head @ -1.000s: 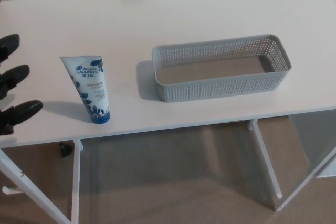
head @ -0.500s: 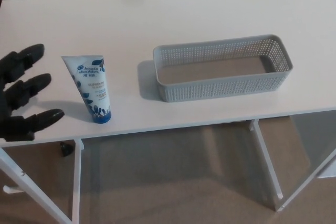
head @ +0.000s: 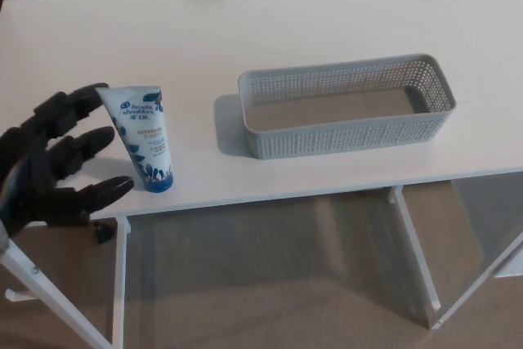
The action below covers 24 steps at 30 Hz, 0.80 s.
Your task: The robot walks towards a table in front, picks a shampoo with left hand and puts it in a small grey container
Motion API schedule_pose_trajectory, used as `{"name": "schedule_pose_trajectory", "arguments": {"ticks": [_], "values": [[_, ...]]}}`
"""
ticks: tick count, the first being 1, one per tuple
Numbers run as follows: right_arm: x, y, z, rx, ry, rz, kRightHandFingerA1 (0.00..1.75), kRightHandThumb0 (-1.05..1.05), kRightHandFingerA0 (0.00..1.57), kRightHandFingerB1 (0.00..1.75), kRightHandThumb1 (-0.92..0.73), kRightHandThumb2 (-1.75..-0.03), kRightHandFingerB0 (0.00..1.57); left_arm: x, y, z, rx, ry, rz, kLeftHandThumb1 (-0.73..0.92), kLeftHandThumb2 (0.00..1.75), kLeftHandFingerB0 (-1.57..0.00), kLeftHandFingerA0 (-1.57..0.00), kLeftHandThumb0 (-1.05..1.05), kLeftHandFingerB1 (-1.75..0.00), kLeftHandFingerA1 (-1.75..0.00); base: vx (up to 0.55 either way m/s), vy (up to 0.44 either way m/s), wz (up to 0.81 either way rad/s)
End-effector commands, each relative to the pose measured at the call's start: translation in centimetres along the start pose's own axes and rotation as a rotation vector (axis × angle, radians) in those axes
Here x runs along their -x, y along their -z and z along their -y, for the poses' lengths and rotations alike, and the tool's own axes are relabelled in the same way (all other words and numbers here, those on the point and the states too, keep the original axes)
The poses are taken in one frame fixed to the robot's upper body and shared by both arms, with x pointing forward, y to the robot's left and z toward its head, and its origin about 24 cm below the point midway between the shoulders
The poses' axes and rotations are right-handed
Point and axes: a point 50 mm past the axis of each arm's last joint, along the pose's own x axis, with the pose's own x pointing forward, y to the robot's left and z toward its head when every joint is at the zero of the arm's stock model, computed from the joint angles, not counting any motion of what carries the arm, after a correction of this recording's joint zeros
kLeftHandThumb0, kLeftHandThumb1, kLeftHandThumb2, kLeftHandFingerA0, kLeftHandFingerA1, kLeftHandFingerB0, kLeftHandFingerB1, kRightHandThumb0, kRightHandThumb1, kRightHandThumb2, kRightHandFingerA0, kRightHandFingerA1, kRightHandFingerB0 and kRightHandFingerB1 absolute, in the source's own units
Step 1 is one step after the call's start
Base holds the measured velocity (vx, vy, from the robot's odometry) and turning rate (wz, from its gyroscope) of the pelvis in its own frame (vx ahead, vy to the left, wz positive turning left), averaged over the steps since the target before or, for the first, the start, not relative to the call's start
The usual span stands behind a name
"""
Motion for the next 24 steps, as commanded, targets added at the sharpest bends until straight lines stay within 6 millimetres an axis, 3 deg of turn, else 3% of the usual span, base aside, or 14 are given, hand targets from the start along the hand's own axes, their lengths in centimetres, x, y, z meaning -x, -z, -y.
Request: {"name": "schedule_pose_trajectory", "arguments": {"ticks": [1,12,14,24], "values": [[0.1,0.0,0.3,0.013,0.006,0.014,0.47,-0.25,0.64,0.38,-0.64,-0.59,0.42,-0.2,0.1,-0.1,0.116,-0.016,-0.044,0.29,0.82,0.0,0.0,-0.22,-0.48,-0.48,0.0,0.0,0.0],[0.0,-0.3,0.1,0.012,0.004,0.026,0.48,-0.22,0.62,0.39,-0.64,-0.59,0.43,-0.6,0.2,-0.2,0.202,-0.021,-0.075,0.29,0.83,0.0,0.0,-0.24,-0.48,-0.47,0.0,0.0,0.0],[0.0,-0.4,0.0,0.006,0.006,0.027,0.49,-0.23,0.67,0.39,-0.64,-0.59,0.44,-0.7,0.4,-0.2,0.231,-0.014,-0.076,0.3,0.83,0.0,0.0,-0.24,-0.48,-0.48,0.0,0.0,0.0],[-0.1,-0.6,-0.2,-0.005,-0.013,0.037,0.47,-0.23,0.59,0.39,-0.66,-0.59,0.43,-1.3,0.1,0.0,0.259,-0.012,-0.083,0.28,0.82,0.0,0.0,-0.23,-0.48,-0.47,0.0,0.0,0.0]]}}
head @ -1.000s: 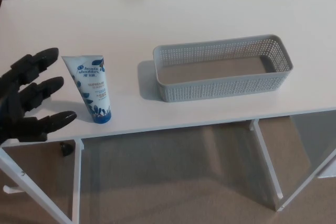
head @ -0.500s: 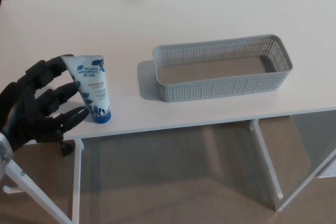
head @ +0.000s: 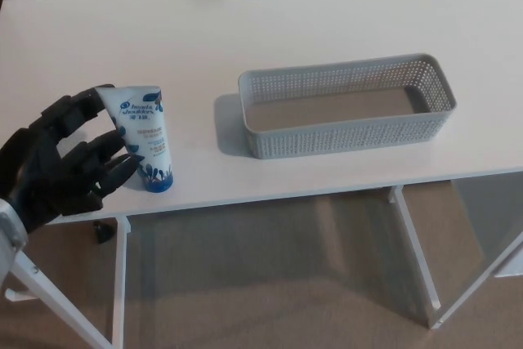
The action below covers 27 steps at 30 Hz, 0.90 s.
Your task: The robot walks towards a table in front, picks a shampoo with left hand and puts it in a small grey container
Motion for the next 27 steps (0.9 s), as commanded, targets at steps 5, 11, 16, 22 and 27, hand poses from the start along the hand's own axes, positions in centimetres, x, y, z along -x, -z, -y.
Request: {"name": "schedule_pose_trajectory", "arguments": {"ticks": [5,11,16,22,27], "values": [[-0.1,-0.4,-0.1,-0.011,-0.001,0.015,0.49,-0.24,0.67,0.38,-0.62,-0.58,0.43,-0.7,-0.3,0.3,-0.081,-0.013,-0.043,0.22,0.79,0.0,0.0,-0.25,-0.48,-0.48,0.0,0.0,0.0],[-0.2,-0.7,-0.2,-0.027,-0.011,0.024,0.48,-0.22,0.63,0.38,-0.65,-0.59,0.43,-1.2,-0.3,0.6,-0.088,-0.014,-0.043,0.35,0.6,-0.06,-0.1,-0.44,-0.25,-0.36,0.0,0.0,0.0],[-0.3,-1.0,-0.4,-0.014,-0.016,0.038,0.47,-0.19,0.63,0.38,-0.69,-0.6,0.44,-1.7,-0.4,1.1,-0.121,-0.007,-0.048,0.35,0.65,-0.06,-0.07,-0.44,-0.29,-0.38,0.0,0.0,0.0],[-0.3,-1.1,-0.4,-0.005,-0.009,0.038,0.48,-0.24,0.65,0.39,-0.64,-0.59,0.45,-1.9,-0.2,1.6,-0.214,0.009,-0.055,0.34,0.64,-0.04,-0.07,-0.48,-0.24,-0.38,0.0,0.0,0.0],[-0.4,-1.2,-0.5,-0.013,-0.012,0.041,0.47,-0.2,0.63,0.39,-0.67,-0.6,0.45,-2.4,-0.1,2.0,-0.229,0.009,-0.071,0.35,0.6,-0.07,-0.11,-0.43,-0.23,-0.37,0.0,0.0,0.0]]}}
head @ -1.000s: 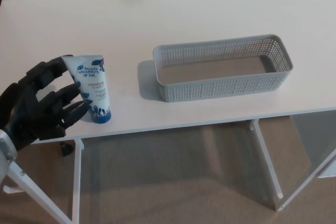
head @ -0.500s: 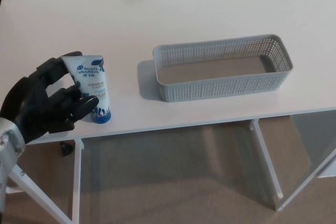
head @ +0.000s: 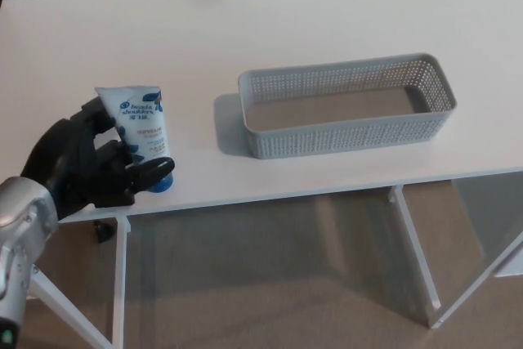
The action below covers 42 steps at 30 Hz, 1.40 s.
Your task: The robot walks towards a table in front, picks a shampoo with left hand and puts it in a small grey container
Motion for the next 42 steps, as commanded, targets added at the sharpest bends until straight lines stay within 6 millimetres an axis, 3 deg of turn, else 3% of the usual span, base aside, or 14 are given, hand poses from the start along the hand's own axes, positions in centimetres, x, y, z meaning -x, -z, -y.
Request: {"name": "schedule_pose_trajectory", "arguments": {"ticks": [1,5,6,9,10,11,12,13,15,16,18,31,36,42], "values": [[-0.1,-0.4,0.0,-0.004,0.001,0.018,0.47,-0.18,0.63,0.39,-0.68,-0.6,0.45,-0.4,-0.4,-0.2,-0.055,-0.031,-0.004,0.27,0.81,0.0,0.0,-0.24,-0.49,-0.48,0.0,0.0,0.0],[-0.1,-0.5,-0.1,-0.004,-0.008,0.02,0.47,-0.2,0.62,0.39,-0.67,-0.59,0.45,-0.9,-0.3,0.0,0.018,-0.026,-0.046,0.31,0.84,0.0,0.0,-0.24,-0.5,-0.46,0.0,0.0,0.0],[-0.1,-0.5,-0.1,-0.004,-0.018,0.022,0.47,-0.16,0.59,0.39,-0.72,-0.61,0.46,-1.1,-0.2,0.0,0.026,-0.03,-0.05,0.38,0.64,-0.05,-0.38,-0.43,-0.21,-0.48,0.0,0.0,0.0],[-0.1,-0.5,-0.2,-0.011,-0.038,0.022,0.47,-0.16,0.59,0.39,-0.73,-0.61,0.46,-1.5,0.2,0.0,0.058,-0.048,-0.078,0.39,0.66,-0.05,-0.57,-0.42,-0.22,-0.52,0.0,0.0,0.0],[-0.2,-0.6,-0.3,-0.012,-0.029,0.018,0.46,-0.15,0.6,0.39,-0.72,-0.61,0.47,-1.7,0.5,0.2,0.019,-0.058,-0.107,0.64,0.59,-0.17,-1.06,-0.3,-0.28,-0.61,0.0,0.0,0.0],[-0.2,-0.6,-0.3,-0.013,-0.029,0.018,0.46,-0.15,0.58,0.39,-0.73,-0.61,0.46,-1.8,0.6,0.2,0.013,-0.06,-0.107,0.54,0.98,-0.17,-1.06,-0.2,-0.49,-0.97,0.0,0.0,0.0],[-0.2,-0.6,-0.4,-0.014,-0.029,0.018,0.46,-0.15,0.58,0.39,-0.73,-0.61,0.46,-1.9,0.6,0.3,0.003,-0.062,-0.107,0.54,0.98,-0.17,-1.06,-0.2,-0.49,-0.97,0.0,0.0,0.0],[-0.2,-0.8,-0.4,-0.01,-0.022,0.02,0.45,-0.15,0.6,0.39,-0.71,-0.61,0.47,-2.0,0.7,0.6,-0.018,-0.053,-0.109,0.81,0.64,-0.59,-1.05,-0.21,-0.41,-1.27,0.0,0.0,0.0],[-0.3,-0.9,-0.5,-0.013,-0.016,0.021,0.45,-0.15,0.6,0.39,-0.71,-0.6,0.48,-2.0,0.7,0.8,-0.014,-0.053,-0.105,0.82,0.65,-0.73,-1.0,-0.17,-0.47,-1.32,0.0,0.0,0.0],[-0.3,-1.0,-0.5,-0.012,-0.017,0.022,0.44,-0.16,0.56,0.39,-0.7,-0.6,0.46,-2.0,0.8,0.9,-0.003,-0.058,-0.1,0.77,0.76,-0.9,-0.88,-0.13,-0.7,-1.51,0.0,0.0,0.0],[-0.3,-1.1,-0.5,0.001,-0.021,0.022,0.44,-0.17,0.56,0.39,-0.7,-0.6,0.46,-2.0,0.9,1.1,0.014,-0.063,-0.085,0.72,0.86,-0.81,-0.89,-0.14,-1.03,-1.58,0.0,0.0,0.0],[-0.5,-1.5,-0.7,0.006,-0.016,0.024,0.46,-0.18,0.58,0.4,-0.71,-0.61,0.47,-1.8,0.2,0.6,0.053,-0.109,-0.05,0.72,0.83,-0.78,-0.92,-0.12,-1.13,-1.6,0.0,0.0,0.0],[-0.4,-1.3,-0.6,0.003,-0.021,0.02,0.45,-0.17,0.56,0.4,-0.7,-0.6,0.46,-1.6,-3.1,1.0,0.075,-0.085,0.048,0.7,0.83,-0.77,-0.94,-0.13,-1.16,-1.61,0.0,0.0,0.0],[-0.4,-1.4,-0.6,0.026,-0.03,0.022,0.44,-0.17,0.54,0.4,-0.71,-0.61,0.46,-1.2,-11.2,2.4,0.011,-0.042,0.288,0.74,0.83,-0.74,-0.93,-0.1,-1.12,-1.6,0.0,0.0,0.0]]}}
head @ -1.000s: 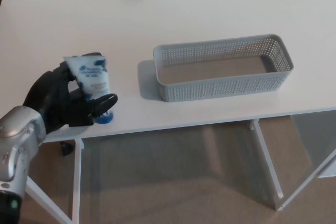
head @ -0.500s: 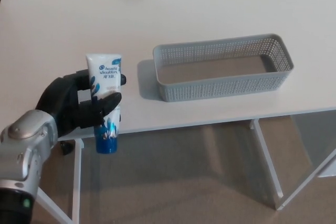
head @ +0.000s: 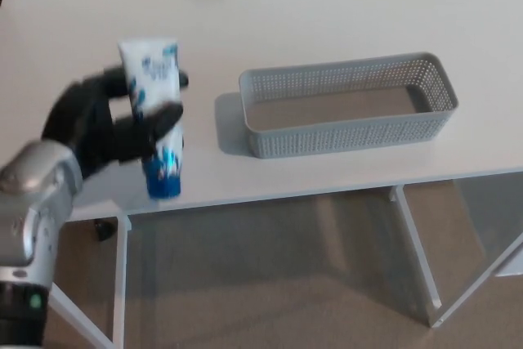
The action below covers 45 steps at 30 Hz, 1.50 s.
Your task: The robot walks towards a table in front, picks a shampoo with left hand and puts it in a small grey container
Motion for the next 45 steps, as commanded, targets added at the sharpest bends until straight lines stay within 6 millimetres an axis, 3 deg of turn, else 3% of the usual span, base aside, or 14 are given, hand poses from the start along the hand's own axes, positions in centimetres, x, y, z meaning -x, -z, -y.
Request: {"name": "schedule_pose_trajectory", "arguments": {"ticks": [1,3,6,9,12,16,22,24,30,34,38,39,44,45], "values": [[0.0,-0.1,0.3,0.017,0.011,-0.012,0.44,-0.17,0.55,0.4,-0.71,-0.61,0.47,-0.6,-6.7,1.5,-0.069,0.016,0.156,0.76,0.81,-0.72,-0.89,-0.09,-1.15,-1.59,0.0,0.0,0.0],[0.0,-0.1,0.3,0.018,0.012,-0.01,0.44,-0.18,0.55,0.4,-0.71,-0.61,0.47,-0.9,-8.2,2.0,-0.091,0.032,0.189,0.78,0.77,-0.71,-0.85,-0.07,-1.17,-1.61,0.0,0.0,0.0],[0.0,0.0,0.4,0.013,0.014,-0.013,0.44,-0.18,0.55,0.4,-0.71,-0.61,0.46,-1.9,-11.2,4.2,-0.391,0.007,0.267,0.8,0.71,-0.8,-0.98,-0.11,-1.09,-1.36,0.0,0.0,0.0],[0.2,0.4,0.6,0.016,0.007,-0.016,0.44,-0.19,0.53,0.41,-0.7,-0.6,0.47,-2.7,-11.7,5.7,-0.568,0.019,0.321,0.77,0.74,-0.83,-0.96,-0.1,-1.04,-1.36,0.0,0.0,0.0],[0.2,0.5,0.5,0.028,0.014,-0.021,0.45,-0.21,0.56,0.41,-0.71,-0.61,0.48,-3.9,-12.1,8.3,-0.75,0.053,0.352,0.77,0.73,-0.78,-0.92,-0.12,-1.19,-1.43,0.0,0.0,0.0],[0.3,0.9,0.4,0.033,0.013,-0.029,0.45,-0.19,0.57,0.42,-0.71,-0.61,0.49,-5.0,-11.4,12.0,-0.934,0.103,0.348,0.71,0.6,-0.71,-0.79,-0.19,-1.31,-1.64,0.0,0.0,0.0],[0.1,0.6,-0.2,0.055,-0.009,-0.023,0.43,-0.19,0.55,0.41,-0.7,-0.6,0.49,-6.2,-9.6,16.2,-1.037,0.172,0.33,0.66,0.59,-0.79,-0.8,-0.16,-1.17,-1.61,0.0,0.0,0.0],[0.1,0.4,-0.3,0.05,-0.015,-0.011,0.44,-0.2,0.56,0.42,-0.69,-0.6,0.49,-6.6,-8.8,17.5,-1.065,0.212,0.349,0.69,0.64,-0.7,-0.84,-0.11,-1.36,-1.62,0.0,0.0,0.0],[-0.1,0.1,-0.6,0.047,-0.024,-0.008,0.44,-0.19,0.57,0.41,-0.72,-0.61,0.5,-7.4,-7.8,19.4,-1.11,0.224,0.328,0.72,0.63,-0.6,-0.75,-0.15,-1.51,-1.73,0.0,0.0,0.0],[-0.1,0.0,-0.9,0.052,-0.042,0.005,0.45,-0.22,0.6,0.42,-0.72,-0.61,0.51,-7.8,-7.5,19.5,-1.164,0.229,0.334,0.72,0.58,-0.75,-0.76,-0.15,-1.05,-1.67,0.0,0.0,0.0],[-0.3,-0.4,-1.3,0.057,-0.047,0.017,0.46,-0.21,0.62,0.43,-0.74,-0.61,0.54,-8.3,-7.6,19.4,-1.261,0.233,0.359,0.74,0.59,-0.65,-0.76,-0.14,-1.18,-1.68,0.0,0.0,0.0],[-0.3,-0.4,-1.4,0.058,-0.049,0.02,0.46,-0.21,0.63,0.43,-0.72,-0.61,0.55,-8.4,-7.7,19.3,-1.291,0.228,0.373,0.74,0.63,-0.66,-0.75,-0.16,-1.0,-1.61,0.0,0.0,0.0],[-0.2,-0.3,-1.5,0.071,-0.057,0.019,0.46,-0.24,0.63,0.42,-0.71,-0.61,0.54,-8.6,-8.0,18.7,-1.413,0.187,0.43,0.72,0.61,-0.73,-0.81,-0.22,-0.65,-1.51,0.0,0.0,0.0],[-0.2,-0.3,-1.5,0.07,-0.058,0.02,0.47,-0.21,0.65,0.43,-0.71,-0.61,0.55,-8.6,-8.1,18.5,-1.458,0.17,0.448,0.75,0.65,-0.68,-0.76,-0.32,-0.9,-1.6,0.0,0.0,0.0]]}}
